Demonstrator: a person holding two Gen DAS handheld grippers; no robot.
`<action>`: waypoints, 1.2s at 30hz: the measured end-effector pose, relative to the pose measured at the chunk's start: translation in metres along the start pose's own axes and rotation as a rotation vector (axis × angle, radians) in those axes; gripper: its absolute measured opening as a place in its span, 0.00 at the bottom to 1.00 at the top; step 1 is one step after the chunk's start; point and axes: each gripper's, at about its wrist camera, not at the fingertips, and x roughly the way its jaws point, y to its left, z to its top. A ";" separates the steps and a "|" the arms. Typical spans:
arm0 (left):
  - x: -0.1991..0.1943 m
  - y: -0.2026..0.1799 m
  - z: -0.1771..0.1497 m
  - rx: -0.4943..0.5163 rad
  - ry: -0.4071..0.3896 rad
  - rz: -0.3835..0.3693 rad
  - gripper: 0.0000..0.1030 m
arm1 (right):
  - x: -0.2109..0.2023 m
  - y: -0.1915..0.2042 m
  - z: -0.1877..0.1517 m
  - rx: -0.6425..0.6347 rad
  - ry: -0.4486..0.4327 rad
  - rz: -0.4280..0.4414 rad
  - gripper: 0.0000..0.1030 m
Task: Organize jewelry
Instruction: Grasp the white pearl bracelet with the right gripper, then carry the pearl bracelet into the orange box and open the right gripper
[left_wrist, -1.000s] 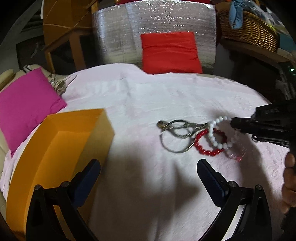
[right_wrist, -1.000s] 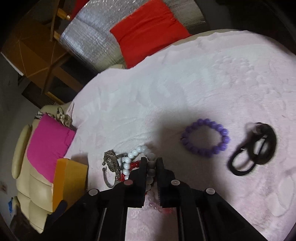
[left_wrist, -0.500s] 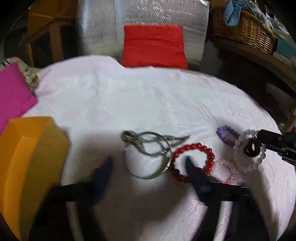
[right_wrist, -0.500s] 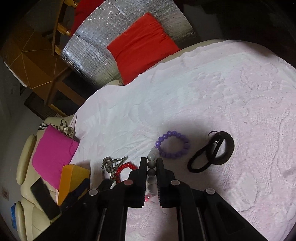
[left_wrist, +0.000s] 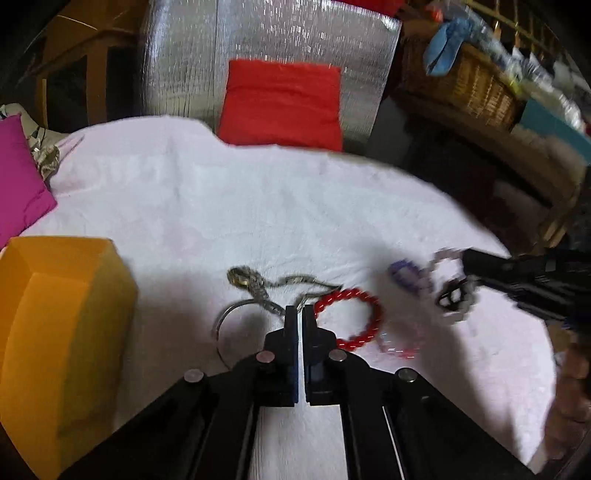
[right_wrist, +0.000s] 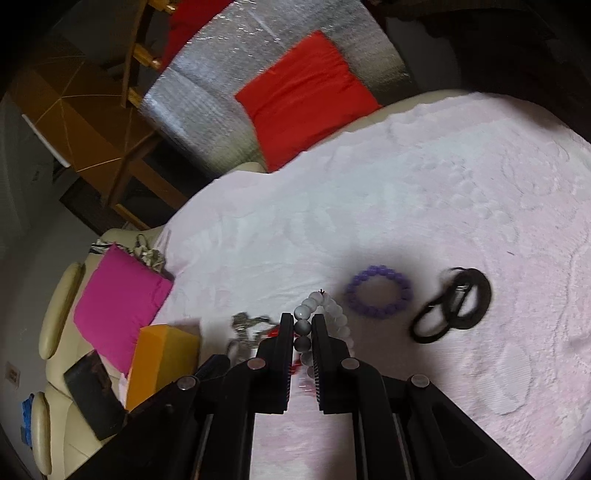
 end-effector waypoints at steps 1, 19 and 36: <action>-0.011 0.000 0.000 0.001 -0.018 -0.007 0.02 | -0.001 0.008 -0.001 -0.009 -0.004 0.013 0.11; -0.177 0.112 -0.050 -0.099 -0.155 0.349 0.02 | 0.051 0.207 -0.071 -0.216 0.115 0.364 0.11; -0.140 0.076 -0.039 -0.075 -0.081 0.250 0.03 | 0.054 0.129 -0.046 -0.009 0.083 0.238 0.52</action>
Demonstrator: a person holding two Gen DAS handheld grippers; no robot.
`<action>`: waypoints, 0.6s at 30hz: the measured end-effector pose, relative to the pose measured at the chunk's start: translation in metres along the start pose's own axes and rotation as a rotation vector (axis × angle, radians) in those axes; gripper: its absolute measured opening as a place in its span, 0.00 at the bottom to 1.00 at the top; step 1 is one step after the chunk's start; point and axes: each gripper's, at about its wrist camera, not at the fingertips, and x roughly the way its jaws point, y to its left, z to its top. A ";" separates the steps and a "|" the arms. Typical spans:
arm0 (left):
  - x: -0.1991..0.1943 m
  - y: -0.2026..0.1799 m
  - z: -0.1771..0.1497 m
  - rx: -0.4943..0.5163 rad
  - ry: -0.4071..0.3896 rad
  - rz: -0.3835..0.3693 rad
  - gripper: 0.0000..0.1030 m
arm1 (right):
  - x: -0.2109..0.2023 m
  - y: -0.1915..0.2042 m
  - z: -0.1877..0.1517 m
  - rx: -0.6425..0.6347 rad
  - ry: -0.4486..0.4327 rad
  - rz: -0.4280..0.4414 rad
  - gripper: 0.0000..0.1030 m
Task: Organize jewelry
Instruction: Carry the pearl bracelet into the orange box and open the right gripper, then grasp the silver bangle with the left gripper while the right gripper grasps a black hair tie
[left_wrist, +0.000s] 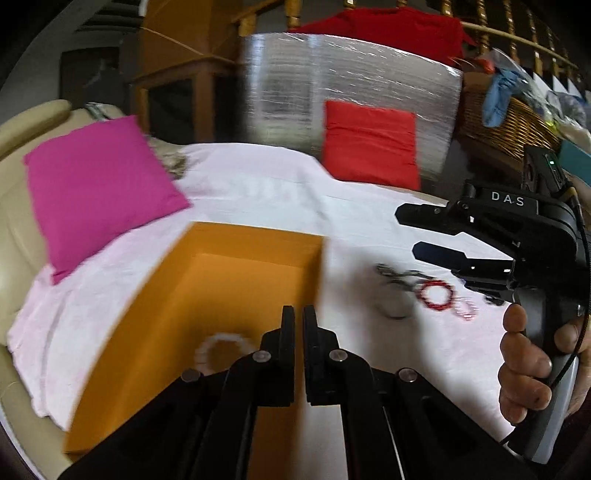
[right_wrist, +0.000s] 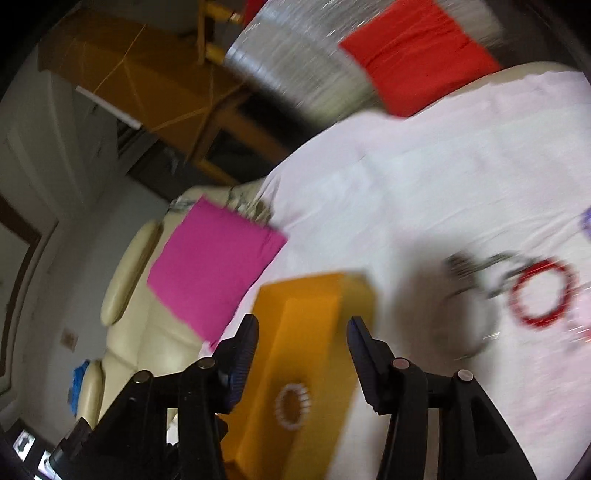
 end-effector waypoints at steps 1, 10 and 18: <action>0.003 -0.010 0.001 0.012 0.004 -0.014 0.05 | -0.010 -0.009 0.006 0.010 -0.012 -0.025 0.52; 0.072 -0.089 0.005 0.065 0.120 -0.067 0.50 | -0.097 -0.101 0.036 0.147 -0.084 -0.189 0.52; 0.133 -0.114 -0.004 0.109 0.209 -0.040 0.65 | -0.155 -0.181 0.057 0.297 -0.123 -0.320 0.52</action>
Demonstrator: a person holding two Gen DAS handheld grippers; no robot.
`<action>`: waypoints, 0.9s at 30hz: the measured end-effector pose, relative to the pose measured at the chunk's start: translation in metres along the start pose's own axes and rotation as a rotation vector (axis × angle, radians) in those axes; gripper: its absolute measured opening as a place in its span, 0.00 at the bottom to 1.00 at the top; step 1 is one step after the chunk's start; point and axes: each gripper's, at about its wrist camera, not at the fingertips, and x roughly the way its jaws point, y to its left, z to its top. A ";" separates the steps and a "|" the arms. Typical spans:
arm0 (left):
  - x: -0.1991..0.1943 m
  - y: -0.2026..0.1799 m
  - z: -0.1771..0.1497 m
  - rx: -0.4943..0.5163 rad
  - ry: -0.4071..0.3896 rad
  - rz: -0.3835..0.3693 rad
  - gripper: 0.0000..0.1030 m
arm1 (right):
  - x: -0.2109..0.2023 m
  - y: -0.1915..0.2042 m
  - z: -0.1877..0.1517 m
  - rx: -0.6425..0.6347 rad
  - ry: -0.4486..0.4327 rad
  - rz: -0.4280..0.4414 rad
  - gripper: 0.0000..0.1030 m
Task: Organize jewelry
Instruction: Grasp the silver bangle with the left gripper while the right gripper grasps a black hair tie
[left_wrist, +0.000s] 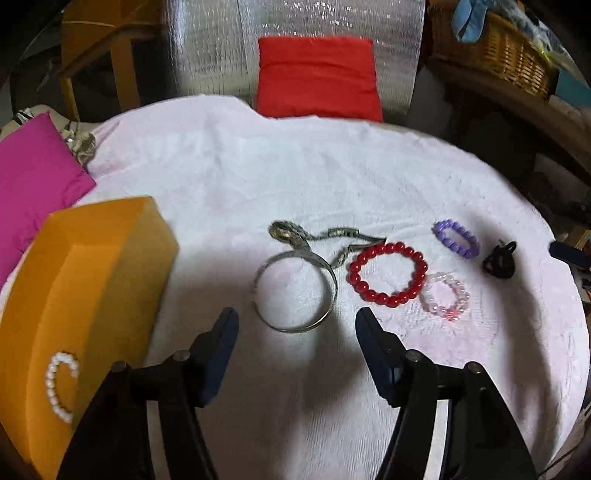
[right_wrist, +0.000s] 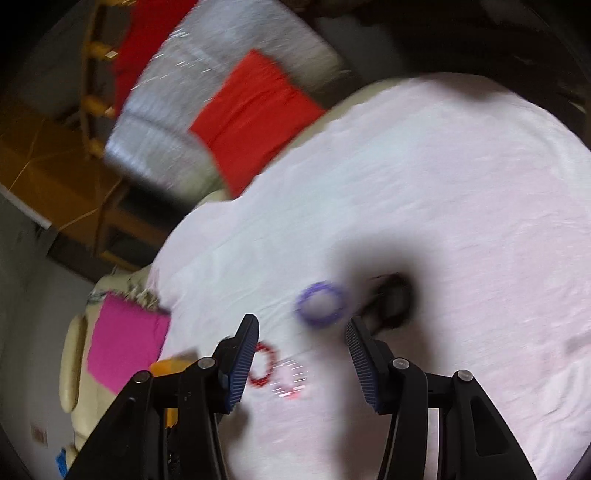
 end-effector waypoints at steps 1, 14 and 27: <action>0.004 -0.001 0.000 0.005 0.007 -0.001 0.66 | 0.001 -0.011 0.004 0.026 -0.001 -0.015 0.52; 0.035 0.004 0.007 0.020 0.028 -0.031 0.66 | 0.057 -0.033 0.010 0.020 0.068 -0.131 0.53; 0.022 0.004 0.004 0.025 -0.002 -0.062 0.58 | 0.043 -0.023 0.015 0.023 -0.028 -0.042 0.53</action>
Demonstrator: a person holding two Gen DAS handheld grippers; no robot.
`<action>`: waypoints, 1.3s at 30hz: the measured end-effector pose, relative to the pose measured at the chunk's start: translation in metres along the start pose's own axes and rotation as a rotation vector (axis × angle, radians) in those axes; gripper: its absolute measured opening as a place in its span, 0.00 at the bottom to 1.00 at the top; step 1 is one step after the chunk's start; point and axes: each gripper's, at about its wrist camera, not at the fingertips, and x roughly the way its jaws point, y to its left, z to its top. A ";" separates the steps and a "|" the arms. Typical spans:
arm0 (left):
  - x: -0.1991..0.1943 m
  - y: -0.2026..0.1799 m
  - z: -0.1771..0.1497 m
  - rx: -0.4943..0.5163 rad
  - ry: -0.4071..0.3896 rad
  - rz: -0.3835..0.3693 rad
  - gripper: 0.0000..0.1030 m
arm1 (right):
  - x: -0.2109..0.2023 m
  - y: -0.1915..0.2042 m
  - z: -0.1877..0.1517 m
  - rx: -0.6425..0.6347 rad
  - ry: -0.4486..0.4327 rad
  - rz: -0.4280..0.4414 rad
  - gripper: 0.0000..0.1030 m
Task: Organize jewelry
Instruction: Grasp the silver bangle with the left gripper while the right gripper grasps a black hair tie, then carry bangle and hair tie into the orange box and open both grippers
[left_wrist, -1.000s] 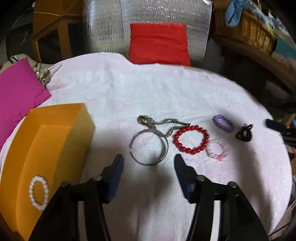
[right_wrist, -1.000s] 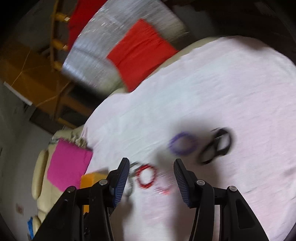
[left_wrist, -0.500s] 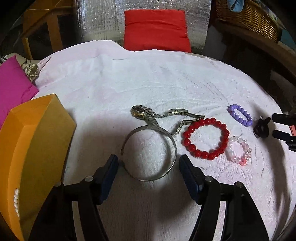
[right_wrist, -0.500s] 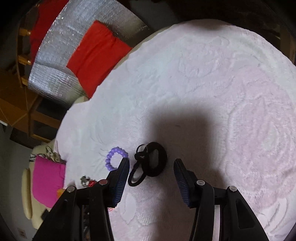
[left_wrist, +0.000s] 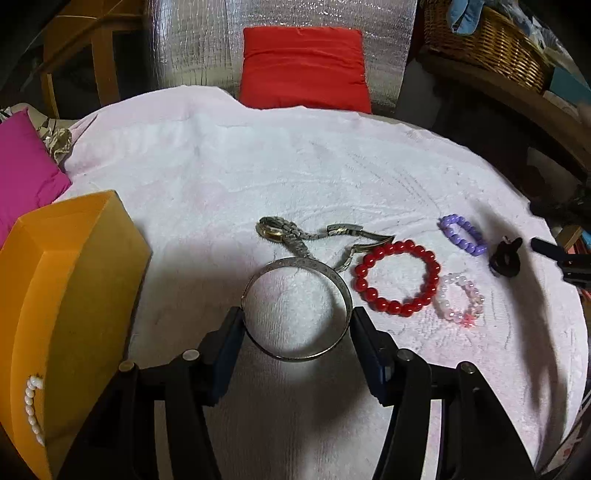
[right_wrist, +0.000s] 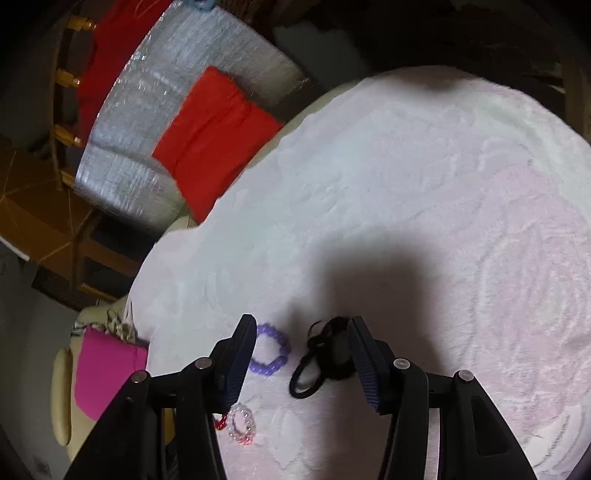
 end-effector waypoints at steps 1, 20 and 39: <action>-0.004 0.000 0.000 0.000 -0.006 0.000 0.58 | 0.005 0.002 -0.002 -0.003 0.004 -0.008 0.53; -0.050 -0.002 0.001 -0.015 -0.082 0.016 0.59 | -0.002 0.000 -0.011 0.000 0.017 0.029 0.18; -0.098 0.000 -0.015 -0.045 -0.157 0.059 0.59 | -0.018 0.062 -0.061 -0.137 0.072 0.171 0.18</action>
